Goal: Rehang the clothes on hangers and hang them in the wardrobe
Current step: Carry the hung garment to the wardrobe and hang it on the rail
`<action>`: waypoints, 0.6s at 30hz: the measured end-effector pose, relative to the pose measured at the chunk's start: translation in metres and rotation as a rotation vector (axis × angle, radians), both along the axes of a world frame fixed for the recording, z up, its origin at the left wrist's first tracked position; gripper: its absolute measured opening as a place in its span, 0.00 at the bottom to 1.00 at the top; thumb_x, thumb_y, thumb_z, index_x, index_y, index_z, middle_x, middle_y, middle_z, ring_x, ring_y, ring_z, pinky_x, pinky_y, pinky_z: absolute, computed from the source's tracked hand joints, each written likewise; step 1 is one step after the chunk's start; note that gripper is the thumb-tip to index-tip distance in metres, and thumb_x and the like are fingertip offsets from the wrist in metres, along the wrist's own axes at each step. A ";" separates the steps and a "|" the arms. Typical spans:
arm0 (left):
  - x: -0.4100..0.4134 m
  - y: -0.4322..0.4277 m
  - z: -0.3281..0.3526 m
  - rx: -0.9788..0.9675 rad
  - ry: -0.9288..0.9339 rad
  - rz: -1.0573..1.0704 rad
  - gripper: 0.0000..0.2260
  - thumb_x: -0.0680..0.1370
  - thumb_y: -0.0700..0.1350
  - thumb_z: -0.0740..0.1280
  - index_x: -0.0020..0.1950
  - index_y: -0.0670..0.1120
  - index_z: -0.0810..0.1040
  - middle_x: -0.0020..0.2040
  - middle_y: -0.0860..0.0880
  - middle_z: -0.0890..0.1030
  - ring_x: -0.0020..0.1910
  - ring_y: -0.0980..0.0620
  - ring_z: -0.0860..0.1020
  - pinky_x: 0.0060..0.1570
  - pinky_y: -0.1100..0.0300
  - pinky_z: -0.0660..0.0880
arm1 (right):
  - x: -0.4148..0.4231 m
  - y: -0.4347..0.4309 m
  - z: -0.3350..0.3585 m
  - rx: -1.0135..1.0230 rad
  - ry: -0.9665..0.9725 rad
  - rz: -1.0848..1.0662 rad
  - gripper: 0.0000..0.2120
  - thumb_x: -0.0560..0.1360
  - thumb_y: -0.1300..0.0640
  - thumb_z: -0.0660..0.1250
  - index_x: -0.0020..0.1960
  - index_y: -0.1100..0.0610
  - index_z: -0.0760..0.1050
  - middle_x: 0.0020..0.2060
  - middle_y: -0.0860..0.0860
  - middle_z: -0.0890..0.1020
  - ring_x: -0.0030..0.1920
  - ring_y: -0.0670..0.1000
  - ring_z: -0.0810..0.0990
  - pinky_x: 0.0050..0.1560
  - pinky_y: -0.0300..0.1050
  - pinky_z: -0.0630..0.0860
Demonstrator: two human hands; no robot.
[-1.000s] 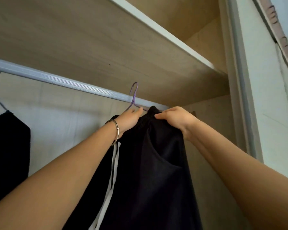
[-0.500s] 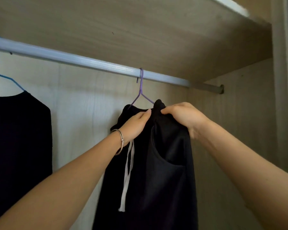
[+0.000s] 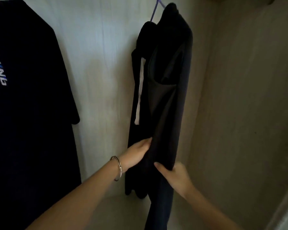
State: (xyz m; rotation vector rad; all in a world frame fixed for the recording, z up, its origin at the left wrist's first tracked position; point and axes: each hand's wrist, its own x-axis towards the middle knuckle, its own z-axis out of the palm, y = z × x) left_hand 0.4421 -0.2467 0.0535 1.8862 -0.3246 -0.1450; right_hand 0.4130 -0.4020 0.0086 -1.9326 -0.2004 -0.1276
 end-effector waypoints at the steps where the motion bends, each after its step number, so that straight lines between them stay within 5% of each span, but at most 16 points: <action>1: -0.006 0.004 -0.017 0.029 0.029 -0.026 0.15 0.81 0.52 0.55 0.66 0.53 0.72 0.65 0.53 0.75 0.62 0.56 0.74 0.65 0.64 0.67 | 0.000 0.002 -0.018 -0.017 0.066 -0.038 0.07 0.72 0.56 0.71 0.48 0.56 0.80 0.30 0.36 0.80 0.37 0.38 0.80 0.34 0.26 0.73; 5: -0.029 0.016 -0.068 0.063 0.063 -0.019 0.19 0.79 0.37 0.57 0.69 0.50 0.68 0.66 0.54 0.72 0.66 0.58 0.69 0.61 0.73 0.65 | -0.004 0.009 -0.056 0.045 0.194 -0.291 0.06 0.74 0.63 0.66 0.38 0.58 0.75 0.29 0.45 0.78 0.38 0.52 0.78 0.32 0.36 0.73; 7: -0.039 0.014 -0.091 0.106 0.086 -0.024 0.25 0.77 0.38 0.59 0.72 0.54 0.63 0.70 0.53 0.67 0.71 0.58 0.63 0.67 0.67 0.61 | -0.010 0.012 -0.062 0.027 0.254 -0.377 0.08 0.74 0.63 0.64 0.36 0.58 0.72 0.32 0.52 0.76 0.40 0.55 0.76 0.38 0.43 0.70; 9: -0.047 0.006 -0.114 0.168 0.105 -0.056 0.27 0.75 0.43 0.61 0.73 0.56 0.59 0.73 0.52 0.63 0.73 0.56 0.61 0.69 0.61 0.61 | -0.017 0.011 -0.073 -0.037 0.356 -0.396 0.04 0.74 0.61 0.63 0.43 0.61 0.74 0.40 0.58 0.78 0.42 0.57 0.76 0.41 0.44 0.70; 13: -0.066 -0.009 -0.154 0.168 0.181 -0.037 0.24 0.77 0.39 0.60 0.73 0.48 0.61 0.74 0.49 0.64 0.73 0.53 0.62 0.68 0.59 0.65 | -0.033 -0.009 -0.109 -0.321 0.633 -0.298 0.23 0.73 0.51 0.64 0.65 0.59 0.71 0.58 0.59 0.79 0.58 0.58 0.78 0.57 0.47 0.75; 18: -0.075 -0.005 -0.190 0.104 0.274 0.063 0.21 0.77 0.35 0.57 0.70 0.46 0.66 0.70 0.49 0.70 0.68 0.52 0.69 0.65 0.61 0.66 | -0.027 -0.029 -0.125 -0.236 0.619 -0.367 0.17 0.76 0.58 0.62 0.61 0.67 0.72 0.51 0.64 0.81 0.53 0.63 0.81 0.57 0.55 0.76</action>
